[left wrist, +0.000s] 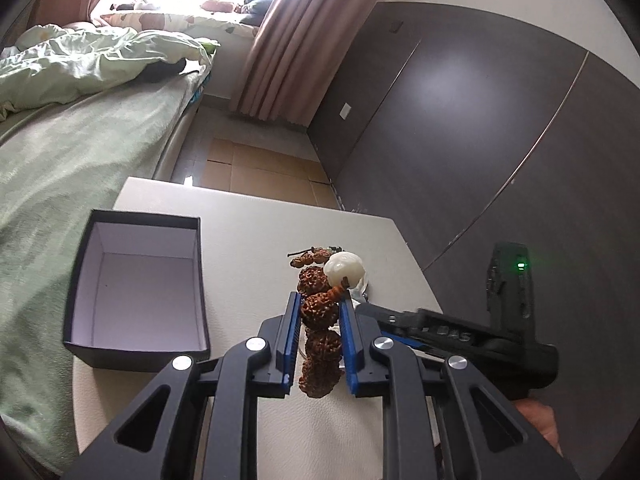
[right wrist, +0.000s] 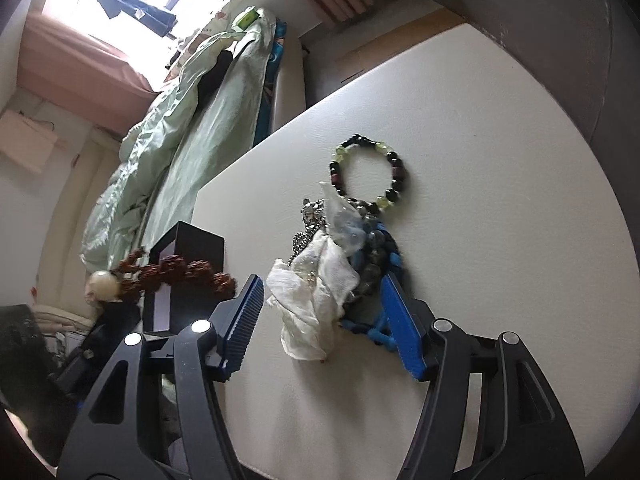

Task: Organize jewelry
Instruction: 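Lift the brown bead bracelet with the left tool while the right tool grasps the white cloth pouch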

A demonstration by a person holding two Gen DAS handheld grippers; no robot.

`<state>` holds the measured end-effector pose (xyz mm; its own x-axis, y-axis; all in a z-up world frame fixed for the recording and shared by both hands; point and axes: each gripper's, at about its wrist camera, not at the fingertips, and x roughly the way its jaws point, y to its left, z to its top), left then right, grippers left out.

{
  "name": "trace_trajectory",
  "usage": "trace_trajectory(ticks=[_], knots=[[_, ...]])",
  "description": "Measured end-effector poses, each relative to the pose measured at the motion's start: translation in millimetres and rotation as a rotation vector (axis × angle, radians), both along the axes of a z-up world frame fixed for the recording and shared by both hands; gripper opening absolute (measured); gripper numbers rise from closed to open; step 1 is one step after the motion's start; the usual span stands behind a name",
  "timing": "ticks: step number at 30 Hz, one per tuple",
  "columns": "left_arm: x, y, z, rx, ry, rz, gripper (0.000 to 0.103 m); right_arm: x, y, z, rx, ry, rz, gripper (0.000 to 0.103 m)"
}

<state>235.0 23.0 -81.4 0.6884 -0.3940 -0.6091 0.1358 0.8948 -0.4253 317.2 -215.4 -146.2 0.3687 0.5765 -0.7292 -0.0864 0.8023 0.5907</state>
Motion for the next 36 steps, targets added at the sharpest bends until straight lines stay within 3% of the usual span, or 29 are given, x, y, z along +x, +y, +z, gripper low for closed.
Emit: trace_trajectory(ticks=[2,3,5,9,16,25,36], knots=[[-5,2,5,0.007,-0.007,0.001,0.017,1,6,-2,-0.015,-0.003,-0.002,0.038],[-8,3,8,0.010,-0.011,0.002,0.017,2,9,-2,-0.024,-0.003,-0.002,0.034],[-12,4,14,0.012,-0.018,0.005,0.017,3,13,-4,-0.048,-0.009,-0.005,0.002],[-20,9,28,0.018,-0.034,0.013,0.017,-1,4,6,-0.028,-0.053,-0.056,0.003],[-37,24,64,0.055,-0.086,0.050,0.017,-5,-4,28,0.112,-0.115,-0.045,0.003],[-48,55,105,0.119,-0.131,0.124,0.017,10,16,97,0.235,-0.330,0.040,0.003],[-36,83,103,0.162,-0.111,0.187,0.017,17,71,136,0.304,-0.445,0.220,0.003]])
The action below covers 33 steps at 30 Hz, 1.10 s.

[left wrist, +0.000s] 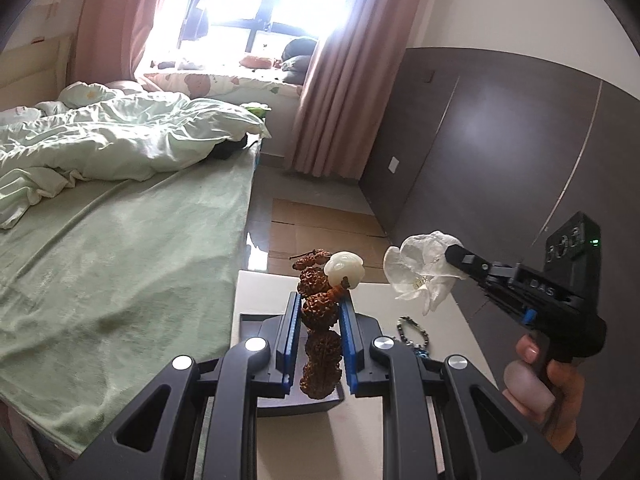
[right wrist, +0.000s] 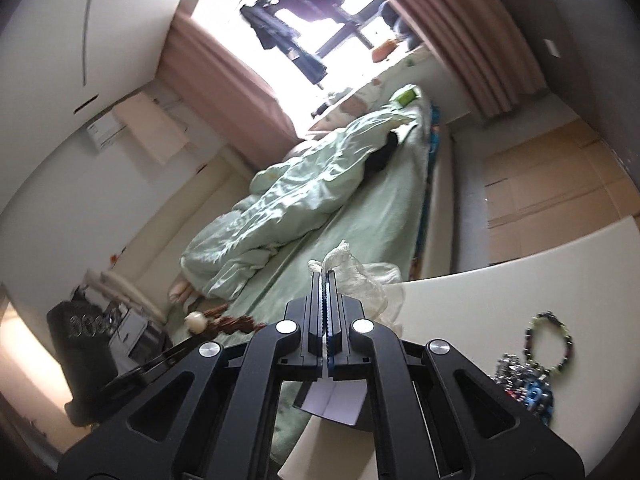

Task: Organize jewelry
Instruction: 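Lift the brown bead bracelet with the left tool while the right tool grasps the white cloth pouch, then lower both held items into the black box and open both tools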

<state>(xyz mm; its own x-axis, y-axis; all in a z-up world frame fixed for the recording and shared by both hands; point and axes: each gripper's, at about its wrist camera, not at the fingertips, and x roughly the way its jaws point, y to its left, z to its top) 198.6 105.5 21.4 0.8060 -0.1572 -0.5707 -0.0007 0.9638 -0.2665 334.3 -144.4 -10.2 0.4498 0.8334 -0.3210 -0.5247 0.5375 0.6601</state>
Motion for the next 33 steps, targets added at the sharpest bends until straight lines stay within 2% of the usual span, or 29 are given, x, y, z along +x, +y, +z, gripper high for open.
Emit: trace_trajectory(ticks=[5,12,16,17,18,19,21,24,28,31,33], knots=[[16,8,-20,-0.022,0.040,0.018,0.017,6,22,-1,-0.008,-0.001,0.065,0.003],[44,3,-58,-0.063,0.108,-0.001,0.017,12,45,-20,-0.069,0.030,0.101,0.003],[60,-1,-78,-0.044,0.164,0.012,0.018,6,51,-28,-0.110,0.030,0.096,0.003],[65,0,-84,-0.037,0.192,0.031,0.020,5,54,-31,-0.117,0.034,0.102,0.003],[67,1,-88,-0.038,0.208,0.044,0.036,3,57,-33,-0.131,0.031,0.107,0.003],[67,4,-90,-0.050,0.201,0.051,0.056,1,59,-35,-0.141,0.029,0.112,0.003],[60,9,-86,-0.044,0.155,0.070,0.068,0,64,-40,-0.149,0.038,0.126,0.003],[55,13,-81,-0.020,0.141,0.081,0.070,0,72,-49,-0.169,0.059,0.141,0.003],[44,27,-76,-0.030,0.136,0.116,0.070,-6,83,-54,-0.184,0.067,0.164,0.003],[38,35,-75,-0.038,0.140,0.136,0.075,-8,91,-57,-0.193,0.084,0.188,0.004],[34,40,-73,-0.031,0.146,0.153,0.076,-10,98,-61,-0.206,0.114,0.219,0.019]])
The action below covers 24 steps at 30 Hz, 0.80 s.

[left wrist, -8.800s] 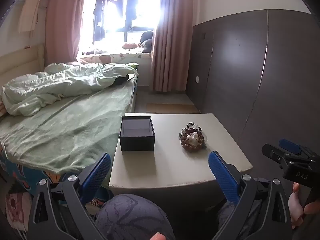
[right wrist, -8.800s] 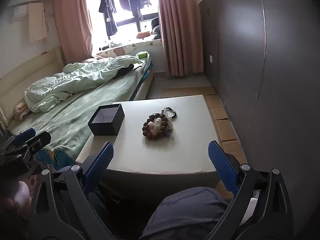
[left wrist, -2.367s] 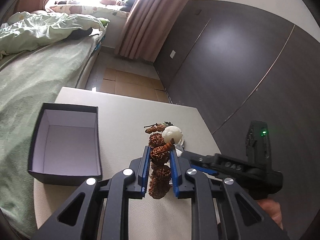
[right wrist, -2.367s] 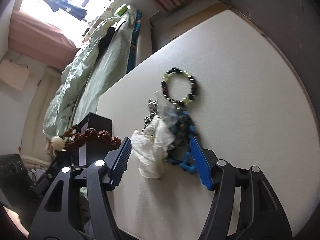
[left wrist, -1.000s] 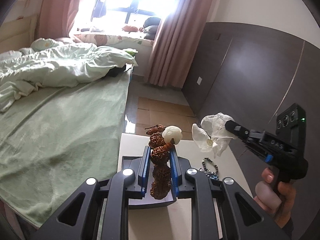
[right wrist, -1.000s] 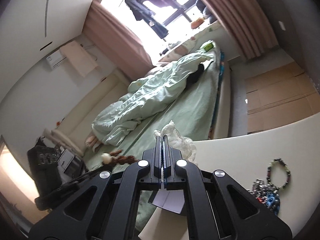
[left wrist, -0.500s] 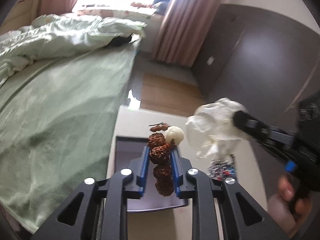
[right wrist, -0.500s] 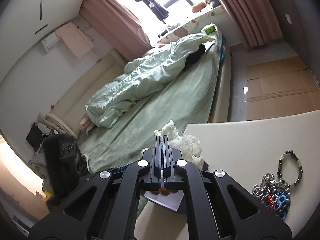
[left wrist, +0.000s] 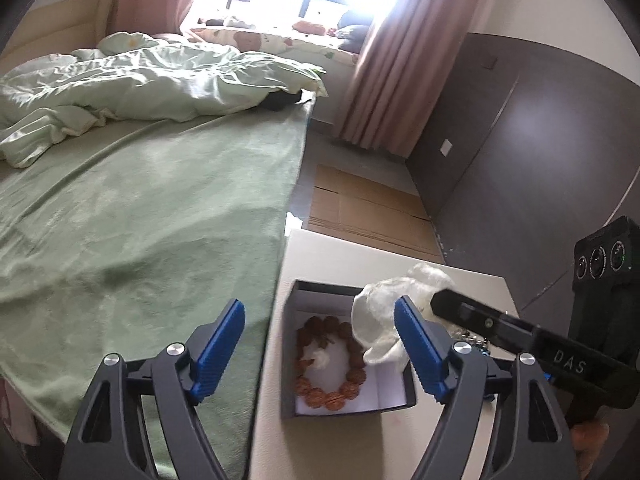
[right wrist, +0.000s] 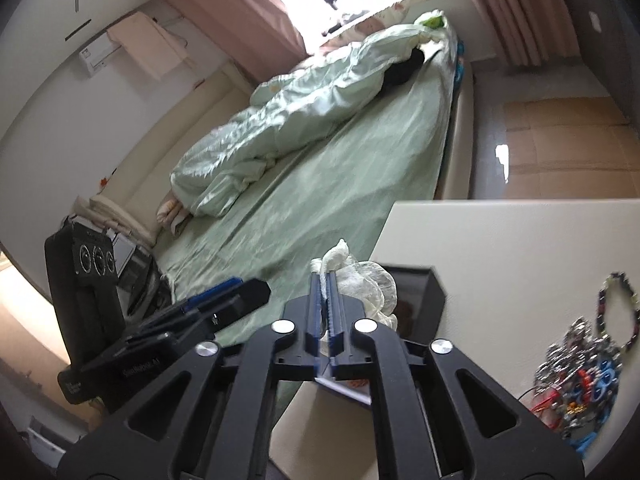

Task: Organize jewelry
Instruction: 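Lower both held items into the black box and open both tools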

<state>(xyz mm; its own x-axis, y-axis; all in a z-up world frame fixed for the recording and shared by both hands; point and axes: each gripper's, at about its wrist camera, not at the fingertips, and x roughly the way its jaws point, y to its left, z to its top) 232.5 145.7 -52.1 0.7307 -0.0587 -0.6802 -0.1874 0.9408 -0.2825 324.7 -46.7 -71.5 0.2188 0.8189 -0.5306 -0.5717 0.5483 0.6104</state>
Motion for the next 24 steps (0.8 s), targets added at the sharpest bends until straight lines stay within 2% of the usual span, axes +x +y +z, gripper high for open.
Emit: trace_trajectory(ticks=[2,3,7,17,24], knots=[[-5,4,1,0.004,0.006,0.017,0.082,-1,0,-2,-0.024,0.012,-0.011,0.081],[-8,6,3,0.004,0.003,0.027,0.087,-2,-5,-1,-0.032,0.002,-0.052,0.085],[-18,3,10,0.019,-0.013,0.038,0.090,-2,-27,2,-0.019,0.014,-0.099,0.085],[-24,-29,27,0.010,-0.043,-0.001,0.092,4,-124,-7,-0.038,0.102,-0.345,0.085],[-18,-63,29,0.001,-0.046,-0.064,0.092,-8,-164,-18,-0.079,0.118,-0.412,0.085]])
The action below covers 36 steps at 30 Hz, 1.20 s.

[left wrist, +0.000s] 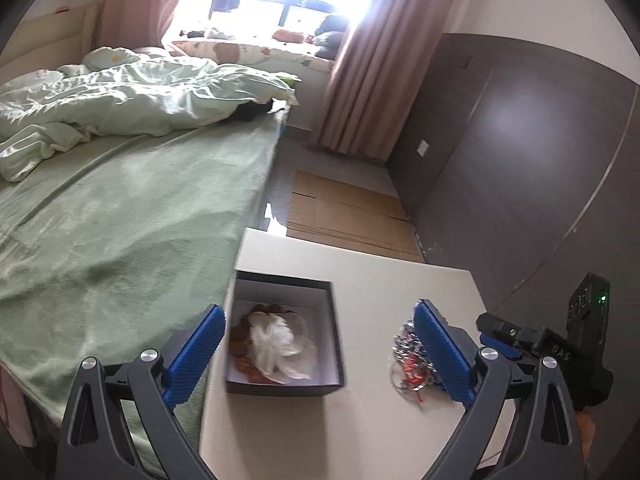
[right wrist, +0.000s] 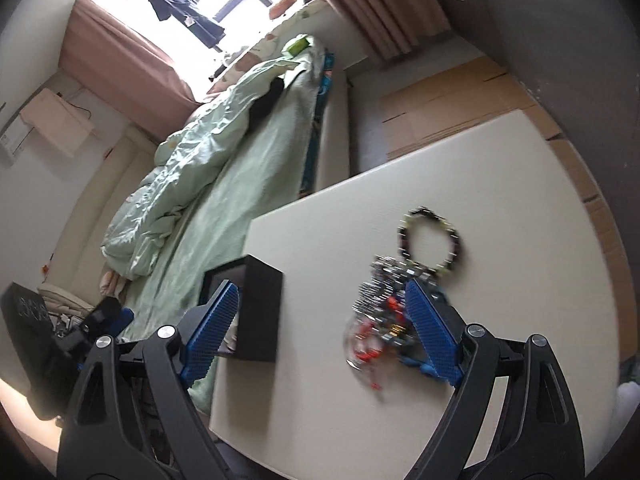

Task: Organize jewelry
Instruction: 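Lower both held items into the black box and open both tools, then move the left tool to the silver hoop earring and close on it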

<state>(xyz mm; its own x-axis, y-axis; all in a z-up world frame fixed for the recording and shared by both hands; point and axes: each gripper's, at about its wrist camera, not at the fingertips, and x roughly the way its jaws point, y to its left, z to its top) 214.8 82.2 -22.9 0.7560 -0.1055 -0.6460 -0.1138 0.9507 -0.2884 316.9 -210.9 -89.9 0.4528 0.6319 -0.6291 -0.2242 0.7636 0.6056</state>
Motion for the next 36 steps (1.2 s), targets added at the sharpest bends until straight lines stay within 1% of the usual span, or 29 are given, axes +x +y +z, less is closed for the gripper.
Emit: trace_trajectory(ticks=[8,9,11,13,17,21,23,25,28,31,33,34,36], knots=[[5,-42,-11,0.000,0.017,-0.095,0.092,-7,-23,-11,-0.024,0.037,-0.060,0.084],[6,-47,-13,0.002,0.023,-0.105,0.092,-8,-26,-13,-0.032,0.043,-0.070,0.083],[8,-59,-19,0.005,0.036,-0.134,0.092,-8,-30,-17,-0.039,0.059,-0.080,0.075],[10,-70,-24,0.012,0.042,-0.156,0.092,-9,-34,-23,-0.044,0.081,-0.095,0.071],[15,-88,-36,0.021,0.054,-0.217,0.092,-11,-43,-27,-0.051,0.097,-0.112,0.067],[23,-102,-54,0.049,0.087,-0.283,0.092,-14,-48,-29,-0.061,0.101,-0.122,0.066],[26,-107,-63,0.063,0.102,-0.306,0.092,-15,-50,-31,-0.071,0.110,-0.125,0.060],[33,-114,-73,0.088,0.120,-0.342,0.091,-15,-52,-33,-0.075,0.120,-0.126,0.057],[42,-120,-84,0.107,0.141,-0.369,0.089,-17,-56,-36,-0.086,0.135,-0.140,0.056],[50,-124,-91,0.111,0.152,-0.388,0.089,-21,-61,-40,-0.092,0.148,-0.150,0.051],[54,-128,-97,0.113,0.159,-0.409,0.089,-24,-63,-45,-0.087,0.165,-0.155,0.050],[57,-131,-102,0.115,0.164,-0.422,0.089,-25,-64,-47,-0.086,0.174,-0.157,0.047],[62,-134,-108,0.119,0.176,-0.440,0.089,-27,-65,-50,-0.089,0.189,-0.162,0.046]])
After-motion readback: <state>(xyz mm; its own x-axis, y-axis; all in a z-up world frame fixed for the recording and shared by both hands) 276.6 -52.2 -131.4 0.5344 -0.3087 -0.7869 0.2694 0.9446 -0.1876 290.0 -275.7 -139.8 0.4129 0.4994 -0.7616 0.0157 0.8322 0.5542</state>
